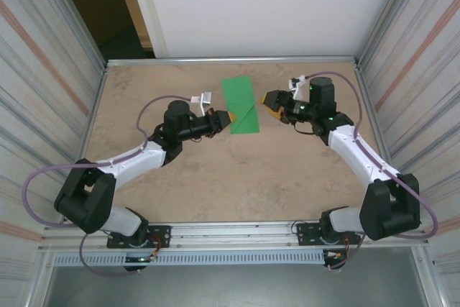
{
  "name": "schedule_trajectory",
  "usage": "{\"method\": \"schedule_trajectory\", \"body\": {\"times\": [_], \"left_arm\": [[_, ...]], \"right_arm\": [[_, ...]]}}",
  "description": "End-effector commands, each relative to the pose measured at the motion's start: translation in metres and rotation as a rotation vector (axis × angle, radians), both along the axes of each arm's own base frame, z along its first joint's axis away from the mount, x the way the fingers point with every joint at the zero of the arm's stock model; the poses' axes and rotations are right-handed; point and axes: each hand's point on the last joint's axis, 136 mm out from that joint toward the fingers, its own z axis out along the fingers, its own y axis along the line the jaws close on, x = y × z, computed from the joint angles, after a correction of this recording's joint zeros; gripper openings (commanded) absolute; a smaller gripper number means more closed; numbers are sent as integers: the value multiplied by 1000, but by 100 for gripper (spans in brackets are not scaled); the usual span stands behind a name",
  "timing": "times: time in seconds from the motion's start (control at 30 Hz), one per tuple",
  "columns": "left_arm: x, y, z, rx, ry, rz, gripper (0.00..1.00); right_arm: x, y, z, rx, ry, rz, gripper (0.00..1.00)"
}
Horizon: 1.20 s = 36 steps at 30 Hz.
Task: Fold a paper plane with a square sheet of paper (pick it up from the middle)
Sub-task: Turn over the paper at the center of the table.
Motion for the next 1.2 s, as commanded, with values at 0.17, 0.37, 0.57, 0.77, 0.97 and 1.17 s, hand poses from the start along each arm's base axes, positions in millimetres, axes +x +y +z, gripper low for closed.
{"method": "schedule_trajectory", "body": {"times": [0.17,0.37,0.57,0.77,0.97,1.17], "left_arm": [[-4,67,-40,649,-51,112,6],[-4,138,-50,1338,-38,219,7],[7,165,-53,1833,-22,246,10],[16,134,-80,1965,-24,169,9],[17,92,-125,1956,22,50,9],[10,49,-165,1749,79,-54,12]], "right_arm": [[-5,-74,-17,-326,9,-217,75],[-9,-89,-25,-406,24,-263,78],[-10,-96,-34,-419,56,-291,78],[-12,-114,-46,-415,120,-357,76],[-15,-124,-59,-394,177,-395,76],[-18,-127,-68,-396,204,-404,75]]}}
